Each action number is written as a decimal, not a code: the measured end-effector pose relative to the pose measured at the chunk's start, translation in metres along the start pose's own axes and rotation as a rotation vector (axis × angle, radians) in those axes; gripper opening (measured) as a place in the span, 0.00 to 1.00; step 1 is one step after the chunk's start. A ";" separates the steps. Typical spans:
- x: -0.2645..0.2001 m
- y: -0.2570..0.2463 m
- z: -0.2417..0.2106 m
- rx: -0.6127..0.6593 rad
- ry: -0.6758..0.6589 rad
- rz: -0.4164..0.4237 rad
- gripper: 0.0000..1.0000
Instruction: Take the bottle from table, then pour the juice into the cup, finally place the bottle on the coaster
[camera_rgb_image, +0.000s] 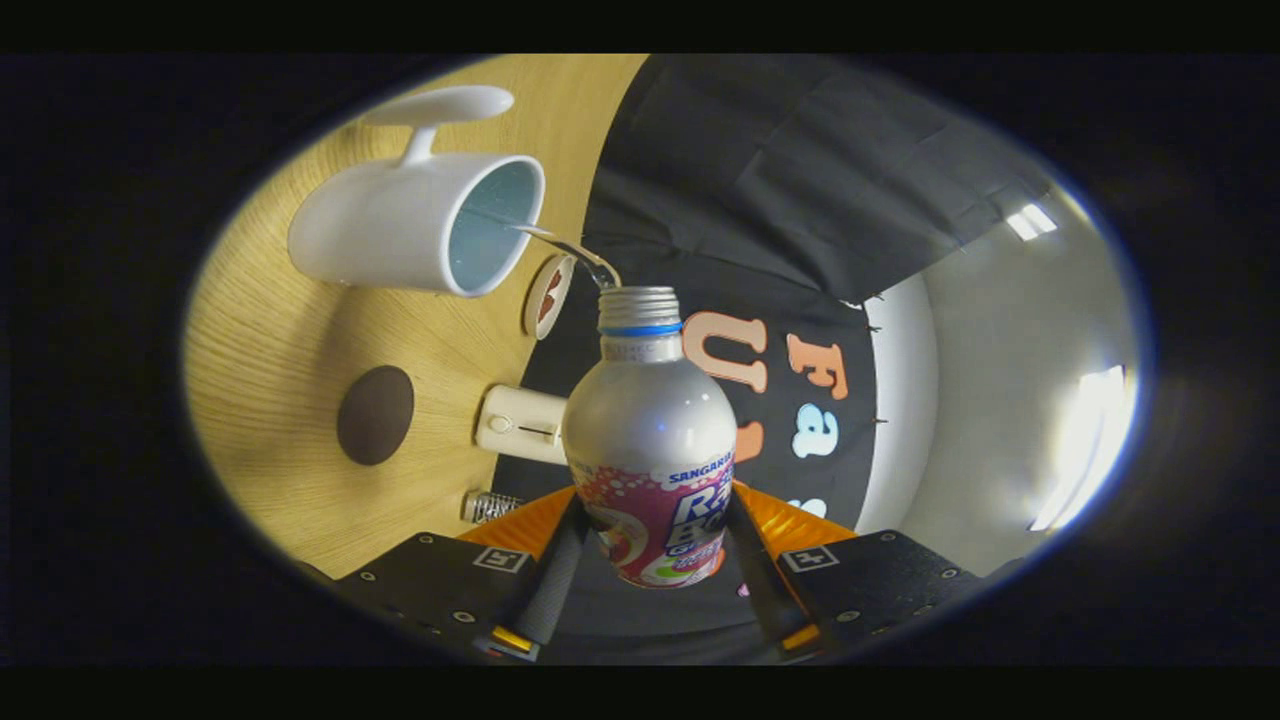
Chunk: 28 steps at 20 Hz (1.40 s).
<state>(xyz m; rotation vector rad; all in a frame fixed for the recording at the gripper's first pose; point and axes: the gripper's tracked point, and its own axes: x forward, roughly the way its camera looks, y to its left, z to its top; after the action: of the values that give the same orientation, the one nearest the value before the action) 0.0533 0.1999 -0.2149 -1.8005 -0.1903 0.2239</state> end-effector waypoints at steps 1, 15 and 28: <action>0.002 -0.001 -0.001 -0.006 -0.002 -0.002 0.76; 0.005 -0.007 -0.001 -0.050 -0.023 -0.028 0.76; 0.010 -0.013 0.002 -0.098 -0.040 -0.044 0.76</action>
<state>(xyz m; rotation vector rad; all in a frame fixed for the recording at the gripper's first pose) 0.0620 0.2070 -0.2035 -1.8884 -0.2734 0.2226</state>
